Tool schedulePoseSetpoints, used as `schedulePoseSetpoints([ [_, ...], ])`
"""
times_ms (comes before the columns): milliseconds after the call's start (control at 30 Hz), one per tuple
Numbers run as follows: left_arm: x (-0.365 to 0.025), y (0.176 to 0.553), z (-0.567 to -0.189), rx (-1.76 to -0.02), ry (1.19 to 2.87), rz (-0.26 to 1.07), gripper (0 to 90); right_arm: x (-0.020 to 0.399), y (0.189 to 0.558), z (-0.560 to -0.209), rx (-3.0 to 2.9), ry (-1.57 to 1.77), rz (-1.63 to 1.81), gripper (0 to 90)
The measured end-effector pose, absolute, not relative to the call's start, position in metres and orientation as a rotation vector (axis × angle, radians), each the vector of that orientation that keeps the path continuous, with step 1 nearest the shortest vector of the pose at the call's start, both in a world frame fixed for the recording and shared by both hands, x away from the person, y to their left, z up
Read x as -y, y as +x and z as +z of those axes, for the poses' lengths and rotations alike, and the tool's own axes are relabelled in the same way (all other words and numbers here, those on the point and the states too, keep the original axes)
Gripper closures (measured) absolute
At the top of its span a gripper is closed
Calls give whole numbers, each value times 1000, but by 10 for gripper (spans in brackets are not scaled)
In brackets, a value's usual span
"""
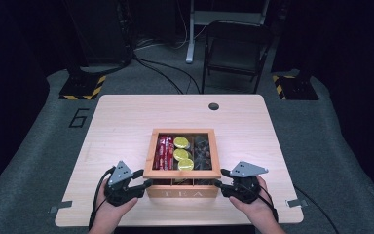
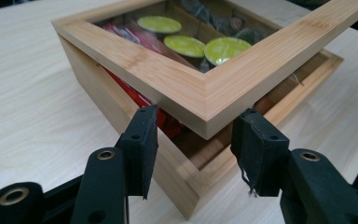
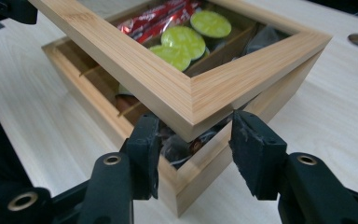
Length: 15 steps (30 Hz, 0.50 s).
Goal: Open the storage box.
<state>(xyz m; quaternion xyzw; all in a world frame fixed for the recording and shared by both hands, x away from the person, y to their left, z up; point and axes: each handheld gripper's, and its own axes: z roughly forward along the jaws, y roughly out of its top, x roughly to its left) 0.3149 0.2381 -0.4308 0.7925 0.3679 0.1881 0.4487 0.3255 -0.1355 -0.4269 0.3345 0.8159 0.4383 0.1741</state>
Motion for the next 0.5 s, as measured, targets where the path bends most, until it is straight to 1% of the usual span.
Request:
schedulePoseSetpoints([
  [100,-237,316,-422,-903,1942,494,510,136,329,-421,-2289,950,1266,528],
  [500,-239,327,-398,-884,1917,520,516,136,343,-402,-2225,929,1296,535],
])
